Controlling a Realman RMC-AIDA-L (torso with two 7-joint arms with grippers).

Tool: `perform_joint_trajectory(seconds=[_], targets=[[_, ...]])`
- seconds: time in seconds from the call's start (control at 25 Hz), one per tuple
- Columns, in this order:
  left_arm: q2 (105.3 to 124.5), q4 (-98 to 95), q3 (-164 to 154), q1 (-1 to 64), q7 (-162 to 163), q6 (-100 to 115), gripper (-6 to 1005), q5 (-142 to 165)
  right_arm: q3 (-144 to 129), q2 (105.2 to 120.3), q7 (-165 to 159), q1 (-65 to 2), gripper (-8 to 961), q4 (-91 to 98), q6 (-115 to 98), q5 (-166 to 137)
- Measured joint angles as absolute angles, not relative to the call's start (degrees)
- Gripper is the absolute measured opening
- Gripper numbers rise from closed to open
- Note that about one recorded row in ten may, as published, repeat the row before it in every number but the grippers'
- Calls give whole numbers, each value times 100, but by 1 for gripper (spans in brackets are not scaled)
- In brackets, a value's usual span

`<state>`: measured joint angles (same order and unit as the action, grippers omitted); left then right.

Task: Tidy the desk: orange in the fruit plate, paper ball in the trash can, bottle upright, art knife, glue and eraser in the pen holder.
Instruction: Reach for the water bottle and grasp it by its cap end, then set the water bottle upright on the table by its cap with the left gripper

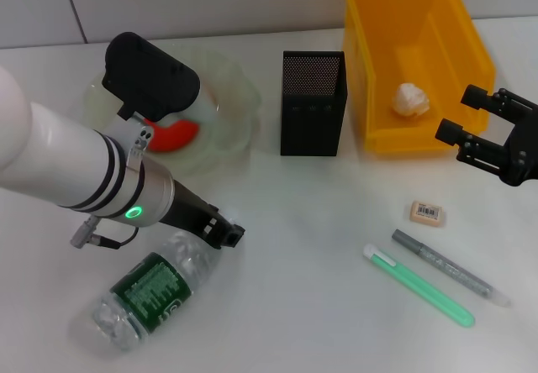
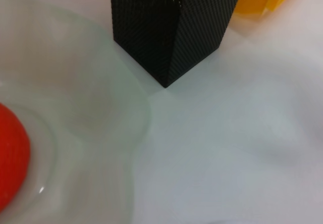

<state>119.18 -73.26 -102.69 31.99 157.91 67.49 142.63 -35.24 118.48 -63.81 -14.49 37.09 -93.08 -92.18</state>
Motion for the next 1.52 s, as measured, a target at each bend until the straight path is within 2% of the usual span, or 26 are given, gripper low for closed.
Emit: perform_joint_trajectory(seconds=[0.56,1.52], targets=[[11918,-7791,-10411,3041,15781,6730,439,14243,-3524,11848,-6372,-1441,732,3709,-9308,-9219],[11883,-9578,-10604,2149,15700,6560,438,14226,-3382,11847,-6310,-1441,732,3594,-9324,-9220]])
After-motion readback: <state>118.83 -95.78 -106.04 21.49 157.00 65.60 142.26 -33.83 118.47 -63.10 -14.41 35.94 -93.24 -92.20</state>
